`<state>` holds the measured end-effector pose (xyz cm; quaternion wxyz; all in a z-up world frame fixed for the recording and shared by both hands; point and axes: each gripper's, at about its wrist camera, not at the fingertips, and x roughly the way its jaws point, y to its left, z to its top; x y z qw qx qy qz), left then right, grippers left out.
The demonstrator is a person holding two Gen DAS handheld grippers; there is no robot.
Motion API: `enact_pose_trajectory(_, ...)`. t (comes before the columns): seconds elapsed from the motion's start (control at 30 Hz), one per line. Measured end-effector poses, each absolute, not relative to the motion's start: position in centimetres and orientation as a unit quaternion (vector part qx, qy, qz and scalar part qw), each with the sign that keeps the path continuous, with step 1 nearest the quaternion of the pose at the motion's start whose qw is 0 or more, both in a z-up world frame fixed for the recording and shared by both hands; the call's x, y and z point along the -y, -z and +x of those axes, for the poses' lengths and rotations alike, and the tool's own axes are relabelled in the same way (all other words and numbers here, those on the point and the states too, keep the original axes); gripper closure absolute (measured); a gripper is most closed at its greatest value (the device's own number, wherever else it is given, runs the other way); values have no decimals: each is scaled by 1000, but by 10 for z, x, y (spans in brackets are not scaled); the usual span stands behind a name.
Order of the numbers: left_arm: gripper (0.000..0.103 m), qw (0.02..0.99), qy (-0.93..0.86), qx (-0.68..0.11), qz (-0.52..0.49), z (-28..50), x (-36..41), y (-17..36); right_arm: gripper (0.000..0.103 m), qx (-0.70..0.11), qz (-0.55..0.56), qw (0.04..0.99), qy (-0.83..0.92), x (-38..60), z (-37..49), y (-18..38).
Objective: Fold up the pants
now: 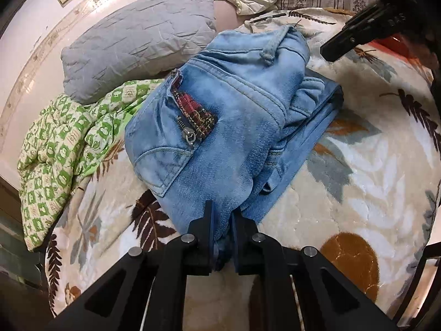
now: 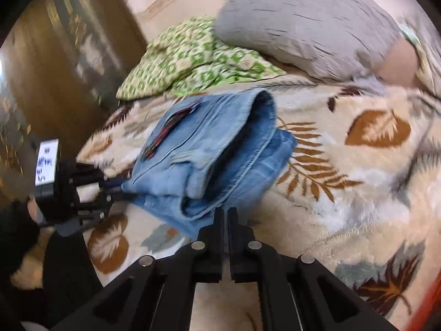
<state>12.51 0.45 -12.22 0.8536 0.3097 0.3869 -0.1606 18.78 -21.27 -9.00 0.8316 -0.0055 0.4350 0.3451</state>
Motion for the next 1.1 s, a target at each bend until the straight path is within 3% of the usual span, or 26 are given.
enact_pose_trajectory(0.03, 92, 854, 160, -386, 311, 125, -4, 122, 86, -437, -15, 830, -346, 209, 187, 90)
enact_pose_trajectory(0.1, 88, 854, 158, -383, 315, 124, -4, 122, 53, -438, -25, 826, -352, 203, 182, 89)
enact_pose_trajectory(0.13, 81, 852, 160, -382, 319, 123, -4, 122, 22, -436, -24, 827, -353, 202, 182, 89)
enact_pose_trajectory(0.2, 57, 851, 157, -379, 327, 122, -4, 122, 18, -416, -6, 838, -352, 201, 181, 86)
enact_pose_trajectory(0.23, 40, 851, 157, -373, 334, 120, -4, 121, 18, -416, 1, 837, -356, 202, 180, 86)
enact_pose_trajectory(0.27, 31, 853, 158, -364, 339, 117, -3, 120, 18, -416, 6, 837, -355, 203, 182, 84)
enact_pose_trajectory(0.37, 21, 861, 147, -344, 343, 111, -4, 112, 18, -410, 13, 837, -362, 200, 187, 79)
enact_pose_trajectory(0.5, 20, 870, 126, -338, 335, 120, -10, 111, 18, -407, 28, 832, -376, 186, 200, 76)
enact_pose_trajectory(0.6, 20, 873, 122, -342, 325, 131, -14, 113, 23, -409, 31, 822, -395, 170, 205, 77)
enact_pose_trajectory(0.63, 28, 876, 128, -337, 320, 132, -13, 111, 42, -409, 25, 819, -402, 164, 205, 78)
enact_pose_trajectory(0.67, 56, 877, 135, -336, 316, 133, -12, 110, 73, -413, 7, 816, -403, 155, 204, 79)
enact_pose_trajectory(0.7, 73, 873, 151, -346, 307, 134, -10, 109, 85, -417, -11, 816, -399, 149, 203, 81)
enact_pose_trajectory(0.73, 89, 866, 172, -362, 298, 136, -7, 109, 87, -420, -21, 813, -404, 145, 201, 83)
enact_pose_trajectory(0.97, 92, 870, 202, -362, 269, 134, -16, 109, 94, -415, -48, 823, -386, 161, 195, 87)
enact_pose_trajectory(1.1, 93, 858, 195, -370, 297, 141, -11, 127, 95, -459, -33, 818, -345, 174, 215, 119)
